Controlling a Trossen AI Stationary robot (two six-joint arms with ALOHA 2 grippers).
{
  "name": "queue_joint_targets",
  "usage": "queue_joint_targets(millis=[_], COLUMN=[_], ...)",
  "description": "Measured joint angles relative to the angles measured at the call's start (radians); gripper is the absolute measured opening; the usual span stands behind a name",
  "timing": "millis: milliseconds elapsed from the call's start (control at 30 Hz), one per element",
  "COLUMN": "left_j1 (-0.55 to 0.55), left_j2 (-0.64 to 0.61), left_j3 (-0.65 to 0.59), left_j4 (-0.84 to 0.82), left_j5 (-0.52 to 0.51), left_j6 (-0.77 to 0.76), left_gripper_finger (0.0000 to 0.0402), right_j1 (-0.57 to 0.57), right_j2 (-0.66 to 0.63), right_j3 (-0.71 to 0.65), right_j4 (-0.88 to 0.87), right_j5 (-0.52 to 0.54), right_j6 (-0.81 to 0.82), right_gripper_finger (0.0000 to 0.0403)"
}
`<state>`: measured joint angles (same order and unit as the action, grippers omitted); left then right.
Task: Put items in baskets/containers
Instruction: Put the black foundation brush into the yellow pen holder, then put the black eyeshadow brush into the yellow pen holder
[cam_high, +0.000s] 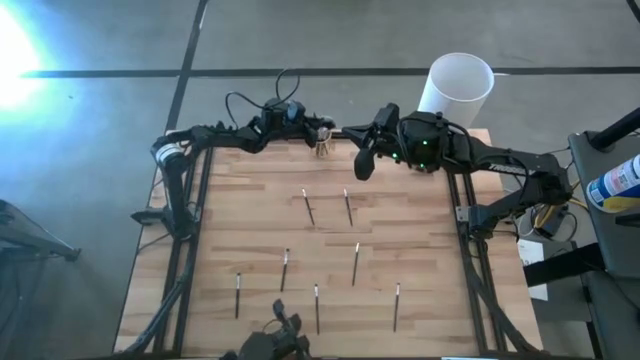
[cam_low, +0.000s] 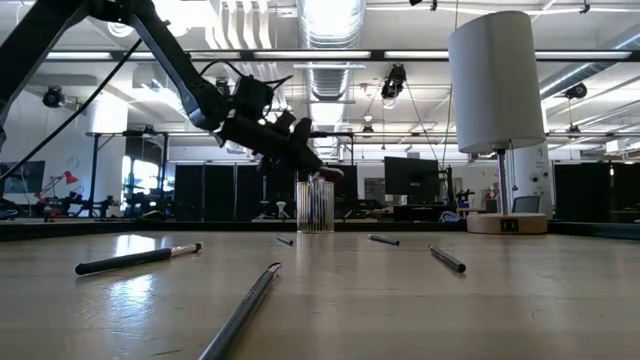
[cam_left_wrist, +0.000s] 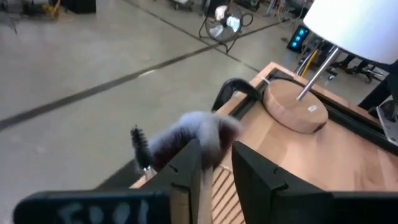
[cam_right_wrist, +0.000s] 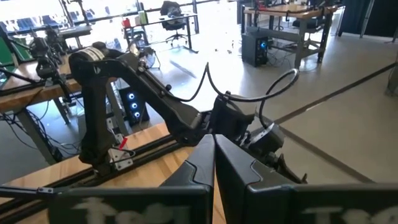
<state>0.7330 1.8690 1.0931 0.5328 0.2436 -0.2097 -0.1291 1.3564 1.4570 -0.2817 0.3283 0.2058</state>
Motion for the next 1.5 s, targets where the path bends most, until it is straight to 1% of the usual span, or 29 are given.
queue_joint_targets(millis=[133,267,433,533,700,767,867,967,1100,1200,1267,1367,1500], left_j1=[0.000,0.001,0.000,-0.014,-0.064,-0.103,-0.172,-0.260,-0.415,-0.545,-0.633,-0.755,-0.923], left_j2=[-0.003,-0.043,-0.168,-0.270,-0.439,-0.503,-0.594,-0.668,-0.740,-0.760,-0.761,-0.754,-0.736], left_j3=[0.001,0.024,0.043,0.024,-0.057,-0.111,-0.198,-0.293,-0.394,-0.423,-0.425,-0.414,-0.378], left_j4=[-0.021,-0.114,-0.273,-0.370,-0.483,-0.504,-0.515,-0.525,-0.568,-0.694,-0.794,-0.947,-1.160], left_j5=[0.000,-0.002,-0.002,-0.003,-0.020,-0.060,-0.145,-0.229,-0.407,-0.593,-0.684,-0.728,-0.736], left_j6=[-0.022,-0.053,-0.038,-0.035,-0.054,-0.065,-0.118,-0.217,-0.363,-0.482,-0.599,-0.818,-1.127], left_gripper_finger=[0.0085,0.0087,0.0085,0.0070,0.0023,0.0007,0.0004,0.0002,0.0000,0.0000,0.0000,0.0000,0.0000], right_j1=[0.000,0.000,0.000,0.000,0.000,0.000,0.000,0.000,0.000,-0.001,-0.003,-0.003,-0.003], right_j2=[0.000,0.000,-0.008,-0.014,-0.019,-0.028,-0.053,-0.093,-0.155,-0.196,-0.222,-0.249,-0.265], right_j3=[0.000,0.000,0.000,0.000,-0.046,-0.099,-0.214,-0.345,-0.502,-0.582,-0.623,-0.660,-0.680], right_j4=[-0.001,-0.017,-0.079,-0.144,-0.210,-0.183,-0.091,0.037,0.161,0.182,0.189,0.195,0.190], right_j5=[0.000,-0.006,-0.011,-0.012,-0.029,-0.067,-0.119,-0.166,-0.177,-0.178,-0.180,-0.180,-0.184], right_j6=[0.000,0.001,0.012,0.003,-0.022,-0.023,-0.009,0.008,0.028,0.027,0.027,0.027,0.027], right_gripper_finger=[0.0008,0.0008,0.0008,0.0008,0.0008,0.0008,0.0008,0.0008,0.0008,0.0008,0.0008,0.0008,0.0008])
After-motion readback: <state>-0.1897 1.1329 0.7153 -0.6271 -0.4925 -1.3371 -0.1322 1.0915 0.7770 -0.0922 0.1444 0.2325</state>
